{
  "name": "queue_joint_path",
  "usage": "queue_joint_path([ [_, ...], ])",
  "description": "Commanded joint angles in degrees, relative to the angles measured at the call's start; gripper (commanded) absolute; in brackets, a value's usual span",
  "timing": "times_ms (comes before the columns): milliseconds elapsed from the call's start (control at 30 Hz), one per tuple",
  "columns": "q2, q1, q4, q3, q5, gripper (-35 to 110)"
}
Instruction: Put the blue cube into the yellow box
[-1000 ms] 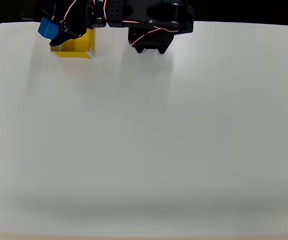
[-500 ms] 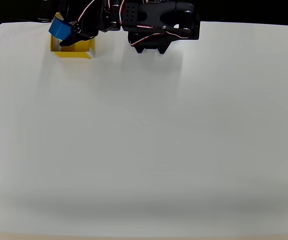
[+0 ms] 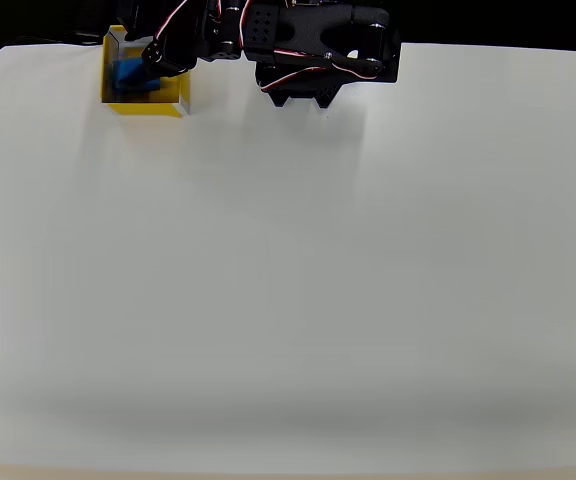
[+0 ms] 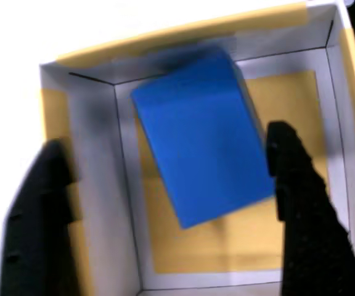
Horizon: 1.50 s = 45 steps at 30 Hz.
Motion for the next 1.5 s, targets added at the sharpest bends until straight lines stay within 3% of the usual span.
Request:
queue_joint_path([
  [0,0.79,1.23,1.41,-7.47,-2.20,13],
  [233,1.41,-1.76,8.96,-15.73,-4.66,0],
  [467,2.29,-11.43,13.36,-21.62,-2.81,0],
  [1067,13.36,-73.12,16.70,-7.03,-2.64,0],
  [1467,23.20,-97.38,25.84,6.59,-1.85,0],
])
